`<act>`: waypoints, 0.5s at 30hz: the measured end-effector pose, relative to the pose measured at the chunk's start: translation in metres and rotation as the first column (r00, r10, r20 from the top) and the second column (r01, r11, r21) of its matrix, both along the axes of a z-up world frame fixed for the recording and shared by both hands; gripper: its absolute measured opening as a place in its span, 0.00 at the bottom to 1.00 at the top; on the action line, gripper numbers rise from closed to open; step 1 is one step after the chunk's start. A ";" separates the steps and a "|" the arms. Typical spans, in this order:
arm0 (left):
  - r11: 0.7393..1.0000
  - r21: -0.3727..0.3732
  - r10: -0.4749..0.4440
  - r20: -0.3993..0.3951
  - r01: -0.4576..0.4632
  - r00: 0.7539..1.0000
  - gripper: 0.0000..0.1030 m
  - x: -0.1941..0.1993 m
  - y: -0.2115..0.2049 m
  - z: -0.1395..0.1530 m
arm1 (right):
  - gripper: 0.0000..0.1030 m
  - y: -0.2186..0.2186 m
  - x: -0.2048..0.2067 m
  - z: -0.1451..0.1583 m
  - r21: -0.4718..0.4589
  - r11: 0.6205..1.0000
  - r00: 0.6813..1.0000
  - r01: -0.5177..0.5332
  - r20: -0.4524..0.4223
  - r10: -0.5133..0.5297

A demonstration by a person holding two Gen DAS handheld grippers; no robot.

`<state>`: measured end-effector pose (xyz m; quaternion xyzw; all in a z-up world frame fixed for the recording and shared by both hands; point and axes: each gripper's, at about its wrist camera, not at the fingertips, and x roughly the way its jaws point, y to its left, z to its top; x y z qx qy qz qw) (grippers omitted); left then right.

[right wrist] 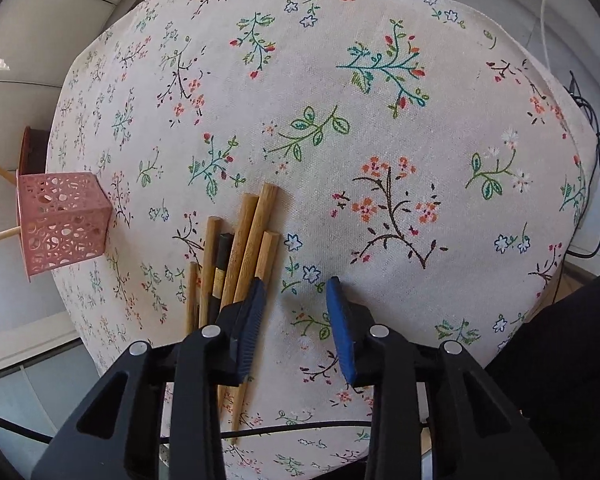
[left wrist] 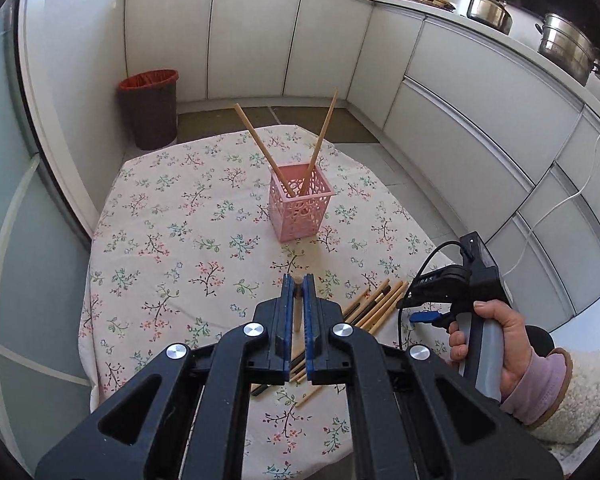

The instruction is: Organize utensils

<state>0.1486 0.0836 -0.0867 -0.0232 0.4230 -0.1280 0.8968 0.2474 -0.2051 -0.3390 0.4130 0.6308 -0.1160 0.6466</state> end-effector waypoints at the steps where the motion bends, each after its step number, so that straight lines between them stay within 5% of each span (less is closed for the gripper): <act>1: 1.000 -0.004 0.001 0.002 -0.001 1.000 0.04 0.000 0.002 0.000 | 0.34 0.001 0.002 0.000 -0.010 1.000 1.000 0.005 -0.006 -0.005; 6: 1.000 -0.015 0.024 0.020 -0.023 1.000 0.04 0.000 0.008 0.003 | 0.31 0.019 0.018 0.007 -0.123 0.992 0.999 -0.039 -0.026 0.036; 8: 1.000 -0.019 0.021 0.029 -0.020 0.999 0.04 -0.001 0.008 0.006 | 0.07 0.025 0.028 0.011 -0.137 0.989 0.998 -0.064 0.017 0.067; 15: 0.999 -0.021 0.041 0.049 -0.040 0.998 0.04 -0.005 0.009 0.016 | 0.00 0.020 0.027 0.014 -0.132 0.985 0.987 -0.110 0.099 0.123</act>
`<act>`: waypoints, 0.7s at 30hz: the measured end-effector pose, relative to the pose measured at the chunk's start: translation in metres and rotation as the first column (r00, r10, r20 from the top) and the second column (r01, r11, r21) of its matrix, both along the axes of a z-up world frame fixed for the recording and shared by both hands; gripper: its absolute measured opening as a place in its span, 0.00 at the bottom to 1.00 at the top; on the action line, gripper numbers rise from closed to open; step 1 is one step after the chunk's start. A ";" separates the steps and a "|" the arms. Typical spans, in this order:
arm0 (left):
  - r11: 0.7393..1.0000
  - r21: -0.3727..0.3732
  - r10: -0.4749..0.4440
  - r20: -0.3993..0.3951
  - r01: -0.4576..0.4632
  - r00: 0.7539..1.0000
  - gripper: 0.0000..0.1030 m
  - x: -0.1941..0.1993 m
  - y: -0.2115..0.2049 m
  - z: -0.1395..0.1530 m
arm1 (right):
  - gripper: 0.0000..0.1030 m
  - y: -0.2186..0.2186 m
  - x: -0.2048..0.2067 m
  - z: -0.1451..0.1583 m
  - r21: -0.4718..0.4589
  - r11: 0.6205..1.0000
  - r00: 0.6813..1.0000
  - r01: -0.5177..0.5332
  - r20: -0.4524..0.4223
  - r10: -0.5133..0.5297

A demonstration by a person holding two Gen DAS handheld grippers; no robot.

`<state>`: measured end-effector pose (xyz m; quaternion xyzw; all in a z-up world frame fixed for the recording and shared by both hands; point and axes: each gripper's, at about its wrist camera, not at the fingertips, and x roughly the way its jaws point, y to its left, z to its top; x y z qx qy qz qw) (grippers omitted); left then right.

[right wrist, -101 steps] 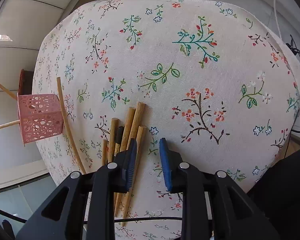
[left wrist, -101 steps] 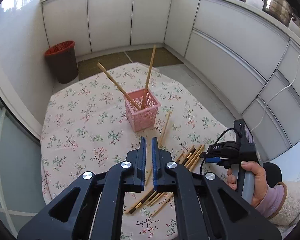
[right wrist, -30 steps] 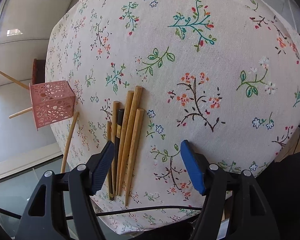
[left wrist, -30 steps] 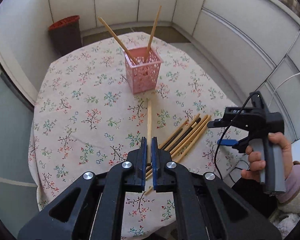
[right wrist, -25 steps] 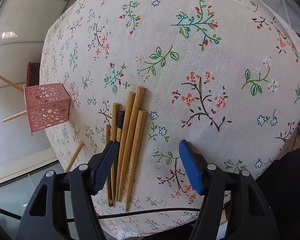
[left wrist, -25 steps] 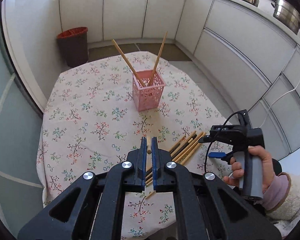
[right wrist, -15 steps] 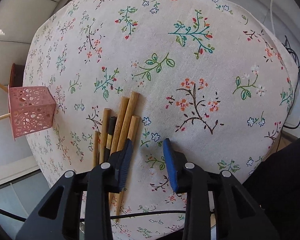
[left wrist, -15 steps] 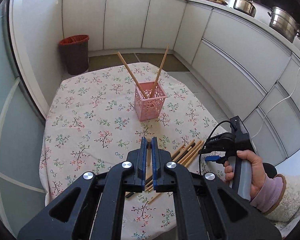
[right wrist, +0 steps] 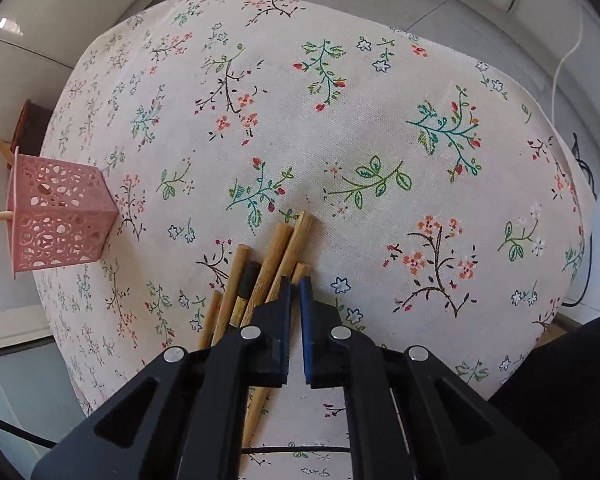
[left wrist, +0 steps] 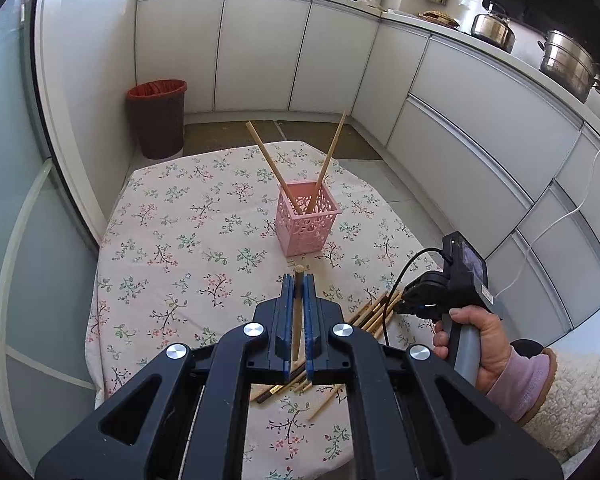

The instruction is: Organize utensils

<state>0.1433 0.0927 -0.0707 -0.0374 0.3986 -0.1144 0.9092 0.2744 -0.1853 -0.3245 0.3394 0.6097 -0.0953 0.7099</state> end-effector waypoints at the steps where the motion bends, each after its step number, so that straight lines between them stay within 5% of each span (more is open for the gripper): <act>1: 1.000 0.000 0.002 0.006 -0.002 1.000 0.04 -0.002 0.001 0.002 | 0.00 -0.002 -0.002 0.002 0.021 1.000 1.000 -0.010 0.023 0.010; 7: 1.000 -0.004 0.004 0.035 -0.004 0.999 0.04 -0.009 -0.002 0.017 | 0.02 -0.032 -0.026 -0.004 0.143 0.990 0.999 0.002 -0.036 0.004; 12: 1.000 -0.005 -0.001 0.046 0.002 0.999 0.04 -0.009 -0.003 0.020 | 0.15 -0.029 -0.027 -0.006 0.161 0.987 0.999 0.023 -0.040 -0.016; 21: 0.999 -0.032 -0.001 0.055 0.002 0.999 0.04 -0.003 0.008 0.017 | 0.18 0.004 0.001 -0.007 -0.012 1.000 0.996 -0.006 -0.094 0.005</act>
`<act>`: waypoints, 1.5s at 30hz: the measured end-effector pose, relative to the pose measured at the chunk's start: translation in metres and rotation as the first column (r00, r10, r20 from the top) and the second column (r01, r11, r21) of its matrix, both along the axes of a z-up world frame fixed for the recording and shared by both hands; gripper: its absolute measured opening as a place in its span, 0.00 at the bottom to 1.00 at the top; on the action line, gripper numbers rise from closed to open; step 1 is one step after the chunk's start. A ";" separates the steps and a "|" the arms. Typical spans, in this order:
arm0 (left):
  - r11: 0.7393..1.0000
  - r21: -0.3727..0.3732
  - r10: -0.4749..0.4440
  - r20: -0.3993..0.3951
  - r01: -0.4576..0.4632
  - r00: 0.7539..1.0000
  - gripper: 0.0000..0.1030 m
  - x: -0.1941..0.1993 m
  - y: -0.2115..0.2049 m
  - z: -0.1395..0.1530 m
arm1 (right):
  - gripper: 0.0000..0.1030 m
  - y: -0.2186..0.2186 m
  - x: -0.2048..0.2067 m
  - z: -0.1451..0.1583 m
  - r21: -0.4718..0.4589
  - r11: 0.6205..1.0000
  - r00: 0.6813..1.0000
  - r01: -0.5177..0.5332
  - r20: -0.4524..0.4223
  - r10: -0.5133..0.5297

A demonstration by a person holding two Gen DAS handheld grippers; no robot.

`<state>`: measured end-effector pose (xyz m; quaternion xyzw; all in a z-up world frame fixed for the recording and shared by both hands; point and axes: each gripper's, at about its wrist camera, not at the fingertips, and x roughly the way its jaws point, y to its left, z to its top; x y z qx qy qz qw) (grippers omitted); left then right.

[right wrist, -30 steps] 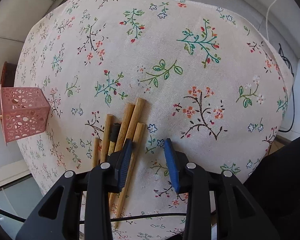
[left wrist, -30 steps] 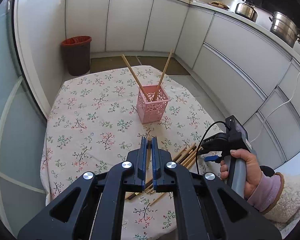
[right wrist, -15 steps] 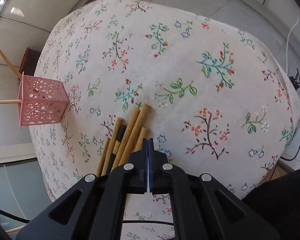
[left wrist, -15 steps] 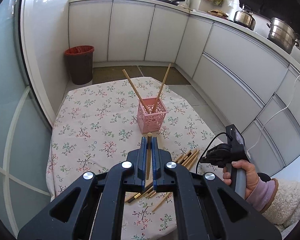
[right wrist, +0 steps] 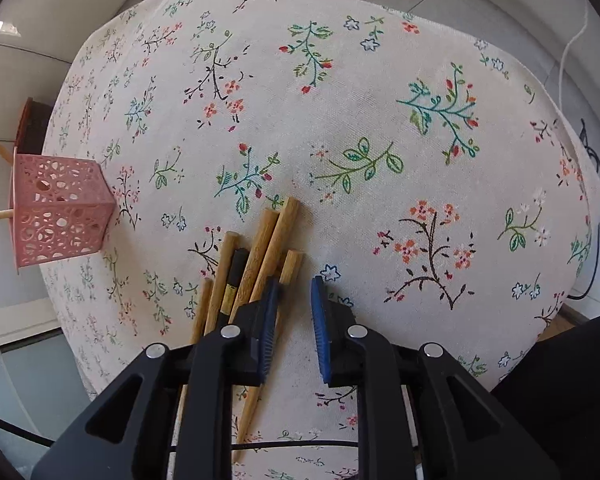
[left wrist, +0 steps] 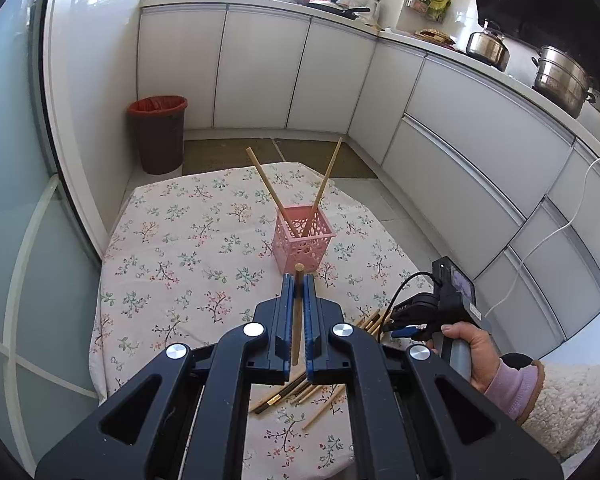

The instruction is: Organize utensils

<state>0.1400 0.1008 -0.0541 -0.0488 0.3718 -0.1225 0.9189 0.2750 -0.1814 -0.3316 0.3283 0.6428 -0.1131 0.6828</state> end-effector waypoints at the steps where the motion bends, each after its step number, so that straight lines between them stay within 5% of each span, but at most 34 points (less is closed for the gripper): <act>1: 1.000 -0.003 0.000 0.003 0.000 1.000 0.04 0.001 0.001 0.000 | 0.19 0.005 0.004 0.000 -0.015 1.000 1.000 -0.007 -0.007 0.007; 6: 1.000 -0.010 0.002 0.008 -0.002 1.000 0.04 0.002 0.005 0.000 | 0.14 0.020 0.010 0.003 -0.118 0.993 1.000 -0.027 -0.017 0.025; 9: 1.000 -0.015 0.013 -0.001 -0.013 1.000 0.04 0.004 0.006 -0.002 | 0.07 0.015 0.009 0.003 -0.099 0.994 0.999 -0.036 0.016 0.038; 14: 0.999 -0.022 0.030 -0.011 -0.030 0.999 0.04 0.005 0.007 0.000 | 0.07 -0.007 -0.006 0.018 0.015 0.998 0.976 -0.056 0.213 0.051; 17: 0.999 -0.024 0.033 -0.004 -0.033 0.999 0.04 0.002 0.003 0.007 | 0.07 -0.012 -0.021 0.054 0.005 0.992 0.926 -0.126 0.359 0.115; 21: 0.999 -0.018 0.032 0.014 -0.032 0.999 0.04 -0.001 -0.004 0.019 | 0.07 -0.014 -0.049 0.117 -0.042 0.975 0.798 -0.217 0.567 0.202; 27: 1.000 -0.013 0.020 0.040 -0.020 0.999 0.04 0.000 -0.020 0.039 | 0.07 -0.023 -0.071 0.195 -0.116 0.959 0.643 -0.260 0.720 0.261; 39: 1.000 -0.003 0.022 0.119 -0.021 0.993 0.04 0.046 -0.044 0.087 | 0.07 -0.045 -0.040 0.307 -0.146 0.971 0.494 -0.191 0.840 0.224; 45: 1.000 -0.004 0.021 0.164 -0.021 0.986 0.04 0.077 -0.056 0.105 | 0.07 -0.042 -0.006 0.339 -0.154 0.979 0.426 -0.133 0.883 0.197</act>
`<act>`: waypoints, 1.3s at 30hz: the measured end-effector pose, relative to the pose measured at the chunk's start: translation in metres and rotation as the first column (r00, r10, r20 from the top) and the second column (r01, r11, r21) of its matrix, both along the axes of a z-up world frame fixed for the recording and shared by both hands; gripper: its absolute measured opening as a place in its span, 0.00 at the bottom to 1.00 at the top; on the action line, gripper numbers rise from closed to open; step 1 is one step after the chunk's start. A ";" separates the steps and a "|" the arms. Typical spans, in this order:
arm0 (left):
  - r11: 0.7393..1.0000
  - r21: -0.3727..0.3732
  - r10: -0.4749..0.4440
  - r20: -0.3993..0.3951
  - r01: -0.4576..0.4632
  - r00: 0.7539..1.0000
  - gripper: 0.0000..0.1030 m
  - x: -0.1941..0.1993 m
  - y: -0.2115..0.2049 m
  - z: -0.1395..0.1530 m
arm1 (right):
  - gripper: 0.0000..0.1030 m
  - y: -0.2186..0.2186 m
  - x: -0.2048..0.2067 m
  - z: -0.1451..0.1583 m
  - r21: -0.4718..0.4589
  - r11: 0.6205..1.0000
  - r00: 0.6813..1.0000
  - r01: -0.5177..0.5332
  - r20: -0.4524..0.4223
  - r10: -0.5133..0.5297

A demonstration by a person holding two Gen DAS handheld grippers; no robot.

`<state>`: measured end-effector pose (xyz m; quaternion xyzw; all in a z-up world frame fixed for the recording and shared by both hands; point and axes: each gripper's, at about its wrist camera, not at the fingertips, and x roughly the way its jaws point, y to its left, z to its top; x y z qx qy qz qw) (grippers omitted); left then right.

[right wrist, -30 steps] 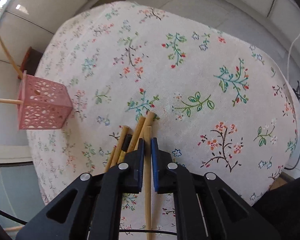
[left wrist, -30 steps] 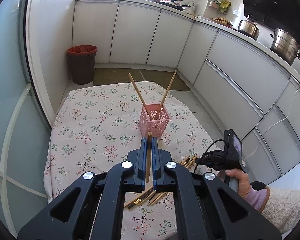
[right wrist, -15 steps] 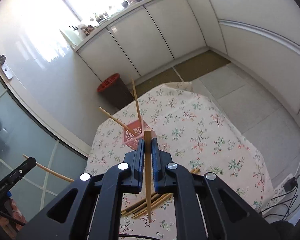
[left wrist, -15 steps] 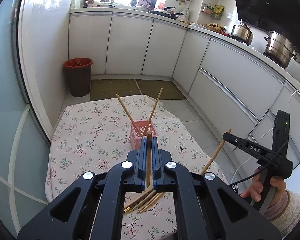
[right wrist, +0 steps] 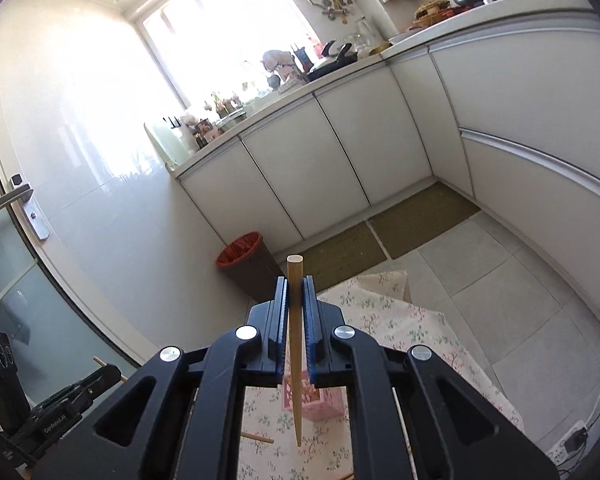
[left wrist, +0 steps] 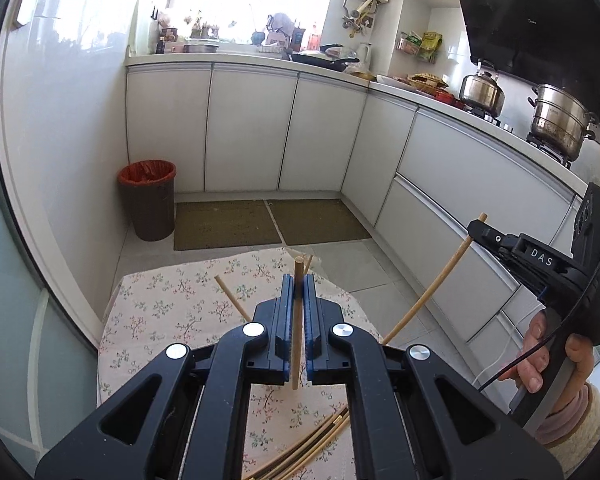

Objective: Organize utensils
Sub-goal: 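Carry both held chopsticks up over the pink basket, then lower both chopsticks into the pink basket and open both grippers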

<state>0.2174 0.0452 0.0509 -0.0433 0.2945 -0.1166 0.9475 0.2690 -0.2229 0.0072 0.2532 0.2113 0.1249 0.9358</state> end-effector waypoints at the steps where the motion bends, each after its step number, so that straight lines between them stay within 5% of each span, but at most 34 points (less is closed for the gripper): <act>1: 1.000 0.002 0.004 0.006 -0.004 1.000 0.04 0.006 -0.001 0.001 | 0.07 0.002 0.005 0.003 -0.003 1.000 1.000 0.004 0.011 -0.004; 7: 0.999 0.008 0.035 0.005 -0.035 0.999 0.04 0.048 -0.003 -0.008 | 0.07 0.023 0.046 0.002 -0.035 0.999 0.999 -0.001 0.032 0.002; 15: 1.000 0.010 0.022 -0.102 -0.021 0.995 0.05 0.094 -0.002 -0.073 | 0.07 0.056 0.088 -0.038 -0.087 0.996 1.000 -0.027 -0.001 0.027; 17: 0.999 -0.014 0.030 -0.102 -0.032 0.994 0.14 0.090 0.004 -0.080 | 0.07 0.063 0.091 -0.045 -0.106 0.994 0.999 -0.033 -0.003 0.033; 26: 0.973 -0.194 0.131 0.008 -0.126 0.991 0.26 0.056 0.053 -0.049 | 0.07 0.084 0.092 -0.051 -0.166 0.985 0.999 -0.041 0.021 0.045; 35: 0.966 -0.187 0.178 -0.031 -0.181 0.983 0.31 0.061 0.067 -0.063 | 0.10 0.122 0.101 -0.083 -0.253 0.964 0.997 -0.081 -0.022 0.078; 39: 0.968 -0.176 0.175 -0.047 -0.181 0.983 0.32 0.060 0.068 -0.066 | 0.12 0.118 0.088 -0.073 -0.255 0.964 0.997 -0.079 -0.012 0.078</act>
